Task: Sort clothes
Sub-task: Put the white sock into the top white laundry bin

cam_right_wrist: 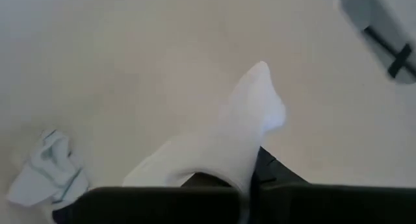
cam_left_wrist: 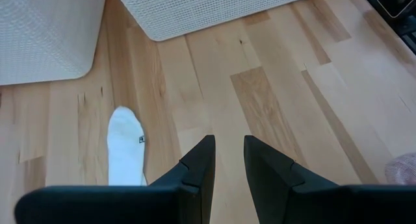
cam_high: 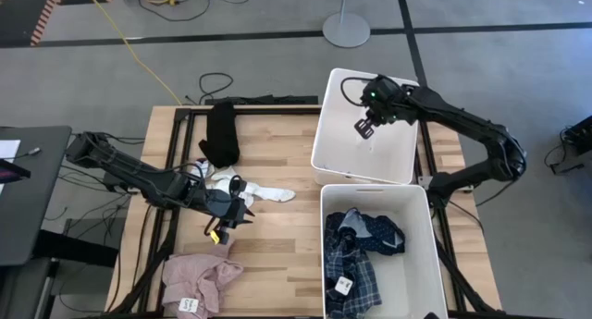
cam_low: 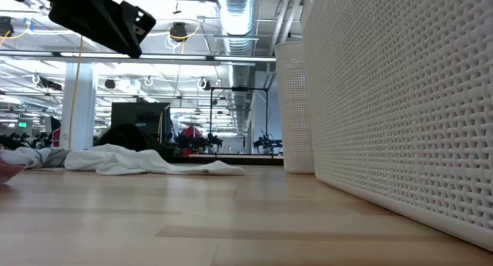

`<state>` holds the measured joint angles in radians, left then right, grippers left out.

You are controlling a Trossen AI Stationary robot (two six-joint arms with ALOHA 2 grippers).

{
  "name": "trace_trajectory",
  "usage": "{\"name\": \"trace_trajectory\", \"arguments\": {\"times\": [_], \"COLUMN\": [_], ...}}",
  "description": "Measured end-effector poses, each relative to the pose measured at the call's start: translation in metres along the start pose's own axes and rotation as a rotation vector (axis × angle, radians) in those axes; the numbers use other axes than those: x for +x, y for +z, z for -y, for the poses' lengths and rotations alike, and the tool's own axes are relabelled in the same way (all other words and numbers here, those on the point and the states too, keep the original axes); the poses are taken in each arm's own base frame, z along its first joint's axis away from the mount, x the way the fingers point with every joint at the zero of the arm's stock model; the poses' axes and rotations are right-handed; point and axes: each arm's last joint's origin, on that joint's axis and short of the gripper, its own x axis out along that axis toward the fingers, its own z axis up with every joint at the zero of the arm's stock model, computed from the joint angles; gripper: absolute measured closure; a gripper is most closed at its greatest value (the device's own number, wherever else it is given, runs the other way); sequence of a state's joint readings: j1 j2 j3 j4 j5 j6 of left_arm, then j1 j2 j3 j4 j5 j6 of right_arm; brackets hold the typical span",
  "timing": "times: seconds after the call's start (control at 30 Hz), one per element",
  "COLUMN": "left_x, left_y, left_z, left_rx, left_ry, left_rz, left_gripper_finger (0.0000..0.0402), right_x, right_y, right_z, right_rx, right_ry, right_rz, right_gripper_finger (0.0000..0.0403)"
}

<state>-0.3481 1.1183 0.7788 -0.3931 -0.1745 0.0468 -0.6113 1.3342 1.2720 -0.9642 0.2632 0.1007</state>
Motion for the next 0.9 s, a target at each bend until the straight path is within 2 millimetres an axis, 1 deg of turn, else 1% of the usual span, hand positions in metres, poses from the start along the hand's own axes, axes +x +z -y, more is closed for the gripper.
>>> {"name": "trace_trajectory", "arguments": {"times": [0.13,0.3,0.5,0.6,0.67,0.8,0.9], "left_x": [0.0,0.0,0.0,0.0,0.0,0.0,0.0], "left_y": [0.0,-0.001,-0.001,-0.001,-0.002,-0.004,-0.007], "left_z": [0.0,0.0,0.0,-0.001,-0.002,-0.006,-0.013], "left_rx": [-0.003,0.001,0.021,0.037,0.048,0.056,0.03], "left_ry": [0.0,-0.001,-0.001,0.036,0.076,0.151,0.22], "left_rz": [0.0,-0.006,-0.012,-0.016,-0.021,-0.046,-0.082], "left_gripper_finger": [0.0324,0.0324,0.0324,0.0324,0.0324,0.0324,0.0324], "right_x": [0.005,0.002,-0.004,-0.015,-0.025,-0.051,-0.071], "right_y": [-0.003,-0.005,-0.004,-0.004,-0.004,-0.007,-0.013], "right_z": [0.004,0.007,0.004,0.0,-0.005,-0.019,-0.031], "right_rx": [0.025,0.032,0.043,0.038,0.028,0.0,-0.05], "right_ry": [-0.008,-0.012,0.002,0.025,0.049,0.123,0.193], "right_rz": [-0.053,-0.063,-0.024,0.036,0.095,0.224,0.311], "right_gripper_finger": [0.0352,0.0285,0.0205,0.0181,0.0174,0.0174,0.0177]}}
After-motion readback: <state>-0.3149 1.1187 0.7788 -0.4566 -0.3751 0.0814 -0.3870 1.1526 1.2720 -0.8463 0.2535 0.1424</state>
